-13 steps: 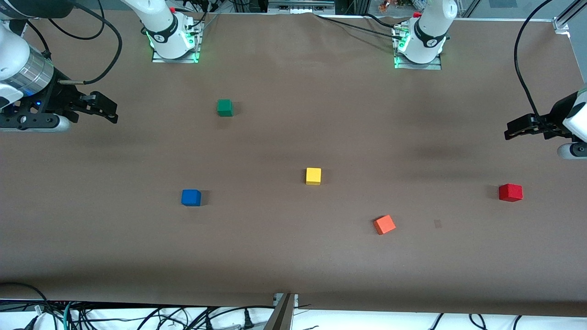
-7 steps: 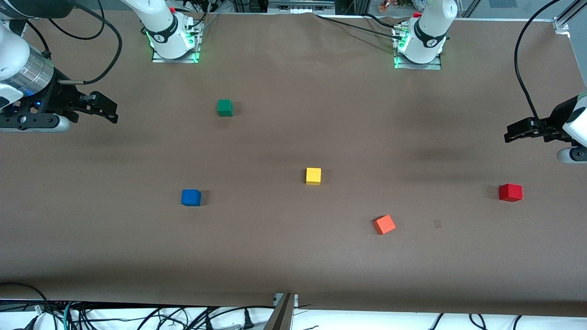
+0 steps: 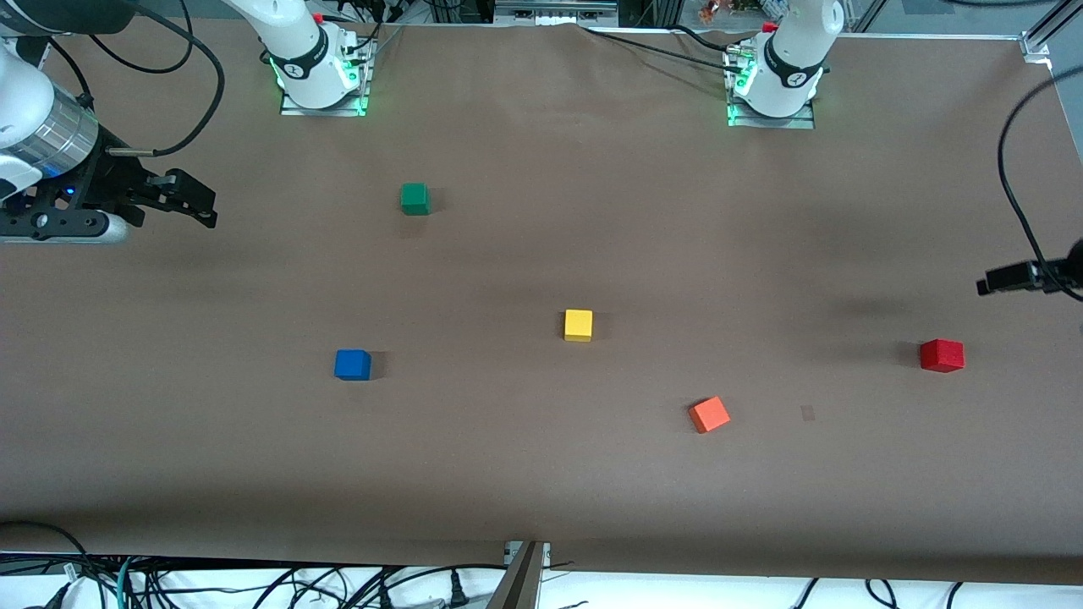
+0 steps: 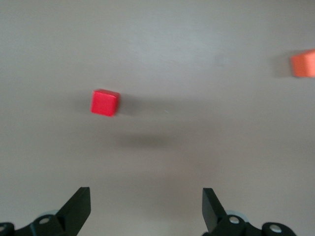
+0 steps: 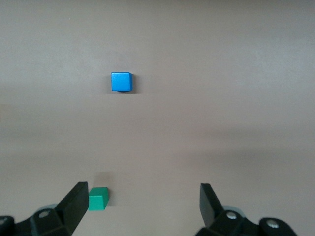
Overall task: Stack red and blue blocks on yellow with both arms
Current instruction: 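Reach the left gripper down to the red cube and grasp it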
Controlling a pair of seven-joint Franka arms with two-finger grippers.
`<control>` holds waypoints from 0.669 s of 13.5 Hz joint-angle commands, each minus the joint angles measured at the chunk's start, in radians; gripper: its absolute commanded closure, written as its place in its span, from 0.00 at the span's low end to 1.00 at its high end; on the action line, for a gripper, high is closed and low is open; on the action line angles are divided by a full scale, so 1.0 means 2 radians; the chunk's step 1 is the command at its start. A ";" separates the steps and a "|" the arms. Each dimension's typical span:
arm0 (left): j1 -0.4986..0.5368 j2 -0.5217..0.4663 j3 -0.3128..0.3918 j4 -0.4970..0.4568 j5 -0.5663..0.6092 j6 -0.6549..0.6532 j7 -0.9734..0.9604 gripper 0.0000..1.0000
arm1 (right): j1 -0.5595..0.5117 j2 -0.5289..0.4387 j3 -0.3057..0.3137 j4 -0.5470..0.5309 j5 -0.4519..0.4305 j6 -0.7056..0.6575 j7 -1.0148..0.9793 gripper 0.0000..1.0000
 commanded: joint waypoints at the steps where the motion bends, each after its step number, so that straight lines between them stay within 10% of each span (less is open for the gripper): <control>1: 0.014 0.065 -0.004 0.021 0.012 0.040 0.033 0.00 | -0.006 0.007 0.005 0.016 -0.002 -0.012 0.004 0.00; 9: 0.048 0.129 -0.004 -0.086 0.027 0.270 0.157 0.00 | -0.006 0.007 0.005 0.016 -0.003 -0.009 0.001 0.00</control>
